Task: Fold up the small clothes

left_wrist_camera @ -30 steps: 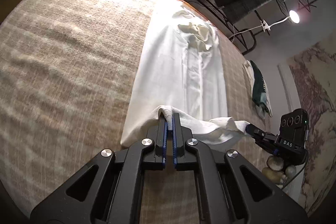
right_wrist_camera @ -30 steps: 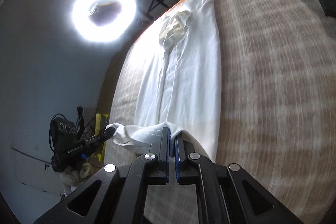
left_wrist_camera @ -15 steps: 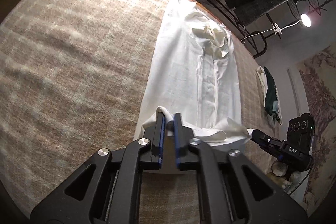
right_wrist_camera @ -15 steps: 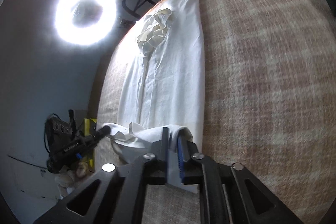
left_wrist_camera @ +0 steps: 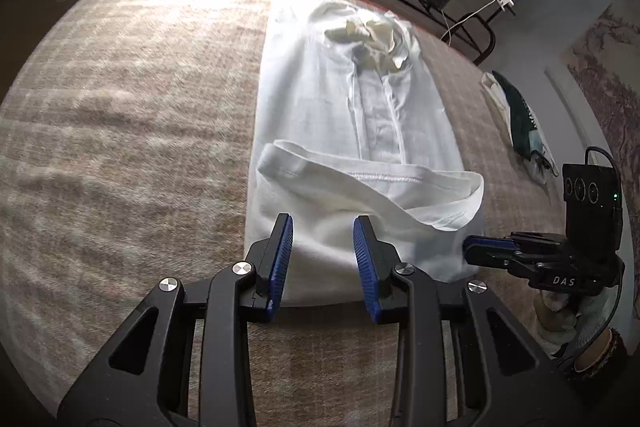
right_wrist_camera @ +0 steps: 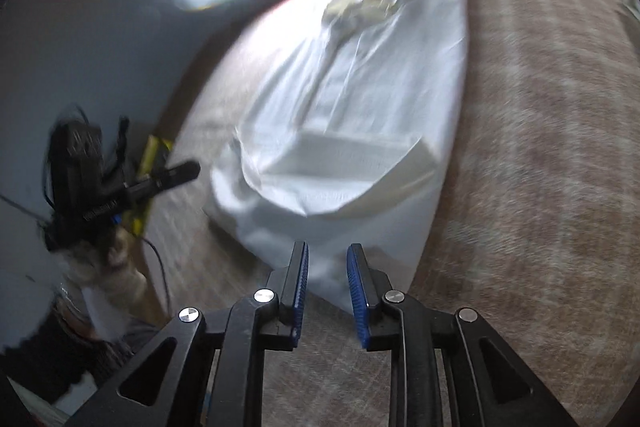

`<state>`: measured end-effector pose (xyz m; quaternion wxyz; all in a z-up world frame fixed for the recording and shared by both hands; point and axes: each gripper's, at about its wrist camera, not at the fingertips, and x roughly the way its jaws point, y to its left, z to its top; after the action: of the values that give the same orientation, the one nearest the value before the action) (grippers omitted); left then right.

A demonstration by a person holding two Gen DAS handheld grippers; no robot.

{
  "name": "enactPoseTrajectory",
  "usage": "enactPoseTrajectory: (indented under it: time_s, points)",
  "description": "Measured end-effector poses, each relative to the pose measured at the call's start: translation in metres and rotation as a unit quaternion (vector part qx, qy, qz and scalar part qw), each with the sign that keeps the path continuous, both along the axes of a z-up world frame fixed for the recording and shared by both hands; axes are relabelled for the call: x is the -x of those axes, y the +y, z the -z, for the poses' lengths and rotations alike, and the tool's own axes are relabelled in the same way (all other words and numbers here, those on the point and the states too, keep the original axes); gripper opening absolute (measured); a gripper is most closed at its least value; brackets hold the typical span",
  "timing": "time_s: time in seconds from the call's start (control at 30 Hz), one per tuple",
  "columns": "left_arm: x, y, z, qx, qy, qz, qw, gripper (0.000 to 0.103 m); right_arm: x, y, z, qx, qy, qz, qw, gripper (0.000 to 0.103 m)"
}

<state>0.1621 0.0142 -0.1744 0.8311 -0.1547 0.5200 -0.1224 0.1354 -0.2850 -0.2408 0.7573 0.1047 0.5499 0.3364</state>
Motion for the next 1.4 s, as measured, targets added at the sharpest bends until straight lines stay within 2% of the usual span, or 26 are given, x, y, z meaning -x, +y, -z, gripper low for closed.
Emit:
enactPoseTrajectory:
  time_s: [0.07, 0.17, 0.37, 0.47, 0.57, 0.67, 0.77, 0.87, 1.0, 1.07, 1.1, 1.2, 1.3, 1.4]
  points:
    - [-0.003, -0.002, 0.005, -0.004, 0.005, 0.0, 1.0, 0.032, -0.004, 0.008, 0.005, 0.007, 0.003, -0.005, 1.0, 0.021]
    - [-0.008, -0.003, 0.008, -0.032, -0.005, -0.009, 0.9994, 0.032, -0.015, 0.014, 0.004, 0.007, -0.012, 0.002, 1.0, 0.021]
    - [-0.018, 0.006, 0.009, -0.08, -0.03, -0.016, 0.9962, 0.032, -0.038, -0.002, -0.009, 0.013, -0.052, 0.077, 0.996, 0.027]
    - [-0.026, 0.007, 0.012, -0.092, -0.033, -0.009, 0.9951, 0.032, -0.04, -0.009, -0.017, 0.02, -0.069, 0.086, 0.994, 0.034]
    - [-0.03, 0.003, 0.012, -0.1, -0.043, 0.003, 0.994, 0.032, -0.035, -0.012, -0.018, 0.045, -0.083, 0.083, 0.992, 0.035]
    - [-0.033, -0.005, 0.011, -0.117, -0.055, 0.023, 0.9914, 0.032, -0.035, -0.022, -0.013, 0.056, -0.074, 0.089, 0.992, 0.035]
    - [-0.037, -0.012, 0.013, -0.13, -0.058, 0.034, 0.9892, 0.031, -0.039, -0.028, -0.005, 0.059, -0.062, 0.097, 0.992, 0.032]
    - [-0.04, -0.017, 0.019, -0.142, -0.053, 0.041, 0.9877, 0.011, -0.04, -0.029, -0.003, 0.058, -0.059, 0.097, 0.992, 0.029]
    - [-0.041, -0.016, 0.022, -0.146, -0.055, 0.039, 0.987, 0.002, -0.041, -0.025, -0.003, 0.06, -0.061, 0.092, 0.992, 0.023]
    - [-0.039, -0.014, 0.021, -0.144, -0.058, 0.031, 0.9874, 0.002, -0.042, -0.022, -0.001, 0.067, -0.06, 0.089, 0.992, 0.018]
    - [-0.039, -0.011, 0.019, -0.142, -0.062, 0.021, 0.9878, 0.001, -0.042, -0.021, 0.0, 0.066, -0.059, 0.089, 0.992, 0.009]
    - [-0.04, 0.002, 0.017, -0.137, -0.062, -0.01, 0.9885, 0.001, -0.041, -0.02, 0.0, 0.07, -0.068, 0.096, 0.991, 0.001]
    - [-0.043, 0.01, 0.02, -0.114, -0.049, -0.022, 0.992, 0.001, -0.041, -0.021, -0.001, 0.084, -0.08, 0.109, 0.987, 0.0]
    - [-0.041, 0.008, 0.017, -0.118, -0.054, -0.02, 0.9913, 0.001, -0.041, -0.02, -0.001, 0.088, -0.082, 0.105, 0.987, 0.0]
